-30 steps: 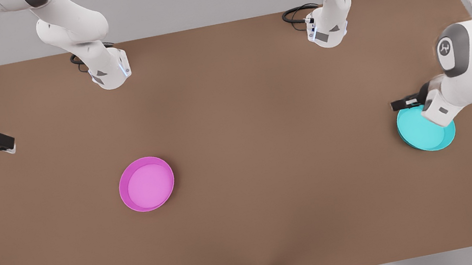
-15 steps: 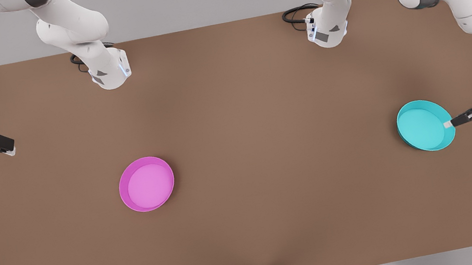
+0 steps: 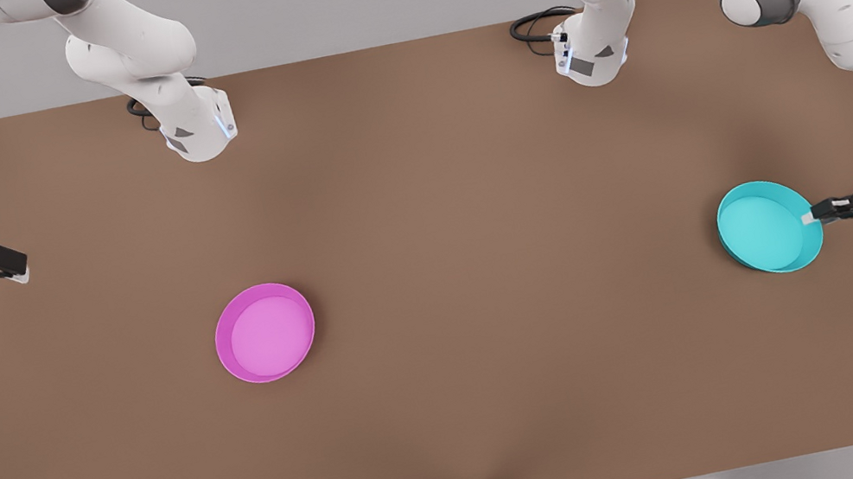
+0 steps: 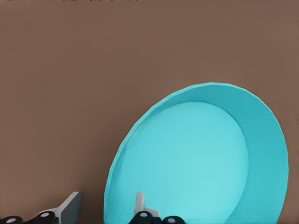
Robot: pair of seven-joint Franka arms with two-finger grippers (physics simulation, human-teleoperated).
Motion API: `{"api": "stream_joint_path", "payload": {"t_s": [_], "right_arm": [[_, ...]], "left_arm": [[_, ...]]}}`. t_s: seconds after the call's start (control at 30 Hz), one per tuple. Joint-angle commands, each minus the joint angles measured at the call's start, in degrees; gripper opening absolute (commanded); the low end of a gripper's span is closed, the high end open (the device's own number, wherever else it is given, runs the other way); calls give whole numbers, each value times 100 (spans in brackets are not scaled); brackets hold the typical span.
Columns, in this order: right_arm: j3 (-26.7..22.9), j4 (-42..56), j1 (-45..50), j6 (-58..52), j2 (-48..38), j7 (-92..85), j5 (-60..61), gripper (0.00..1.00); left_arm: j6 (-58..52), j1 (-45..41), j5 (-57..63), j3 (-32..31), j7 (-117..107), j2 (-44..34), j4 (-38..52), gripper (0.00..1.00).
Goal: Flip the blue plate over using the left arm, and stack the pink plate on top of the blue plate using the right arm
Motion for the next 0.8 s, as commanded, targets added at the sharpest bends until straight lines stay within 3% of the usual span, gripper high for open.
{"api": "stream_joint_path", "payload": {"t_s": [0.0, 0.27, 0.3, 0.33, 0.67, 0.7, 0.73, 0.77], "right_arm": [[-2, 3, 6, 0, -4, -22, 3, 100], [-2, 3, -2, 0, 4, -40, 3, 100], [-10, 3, -2, 0, 4, -40, 3, 100], [-10, 3, -2, 9, 4, -40, 3, 100], [-28, 11, -2, 9, 13, -84, 20, 100], [-28, 11, -2, 9, 13, -84, 20, 100], [-28, 11, -2, 9, 13, -84, 20, 100], [-28, 11, -2, 9, 13, -84, 20, 100]], "left_arm": [[-12, -18, 2, 1, 1141, -11, 2, 67], [6, -115, -7, 1, 745, 103, -6, 66], [14, -106, -7, 1, 745, 95, 2, 51], [23, -115, -7, 1, 745, 95, 2, 50], [67, -150, 2, 1, 473, 191, 11, 49], [67, -159, 2, 1, 464, 191, 11, 45], [58, -159, 2, 1, 429, 191, 20, 32], [58, -159, 2, 1, 429, 191, 11, 26]]}}
